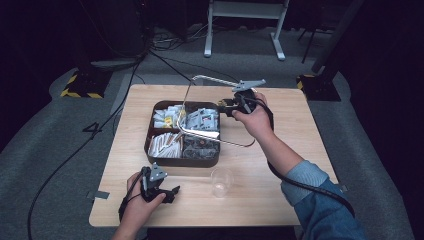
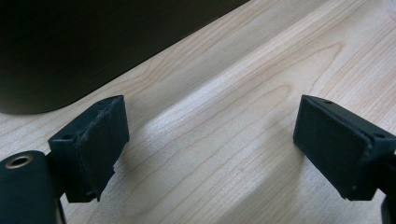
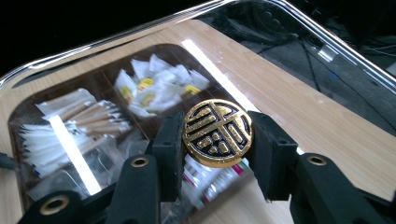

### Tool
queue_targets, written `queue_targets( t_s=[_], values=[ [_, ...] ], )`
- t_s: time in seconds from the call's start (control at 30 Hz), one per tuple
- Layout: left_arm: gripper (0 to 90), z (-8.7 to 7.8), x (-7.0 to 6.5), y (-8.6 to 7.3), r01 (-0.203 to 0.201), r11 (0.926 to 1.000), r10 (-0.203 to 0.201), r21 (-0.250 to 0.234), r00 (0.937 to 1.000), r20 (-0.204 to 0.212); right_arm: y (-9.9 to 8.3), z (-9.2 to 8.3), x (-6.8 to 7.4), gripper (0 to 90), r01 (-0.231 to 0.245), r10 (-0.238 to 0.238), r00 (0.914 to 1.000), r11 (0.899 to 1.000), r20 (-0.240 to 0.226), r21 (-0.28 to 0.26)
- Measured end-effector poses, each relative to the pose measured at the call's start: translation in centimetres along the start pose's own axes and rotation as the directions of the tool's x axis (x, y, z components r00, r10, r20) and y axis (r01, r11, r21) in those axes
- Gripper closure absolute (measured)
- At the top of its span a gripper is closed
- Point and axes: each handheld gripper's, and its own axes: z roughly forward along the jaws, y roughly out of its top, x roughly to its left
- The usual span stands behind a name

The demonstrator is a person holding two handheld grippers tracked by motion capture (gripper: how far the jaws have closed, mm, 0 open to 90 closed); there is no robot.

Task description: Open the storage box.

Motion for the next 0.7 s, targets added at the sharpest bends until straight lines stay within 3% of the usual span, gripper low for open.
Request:
queue_targets(
  t_s=[0.17,0.7],
  values=[
    [10.9,0.0,0.0,0.0,-0.002,1.0,0.002,0.002,1.0,0.003,-1.1,-2.3,-1.5,58.8,0.002,-0.003,0.999,1.0,0.044,0.016],
    [10.9,0.1,0.0,0.1,-0.001,1.0,0.001,-0.002,1.0,0.005,-4.2,-6.8,-4.5,58.8,-0.037,0.034,0.9915,0.999,0.126,0.023]
  ],
)
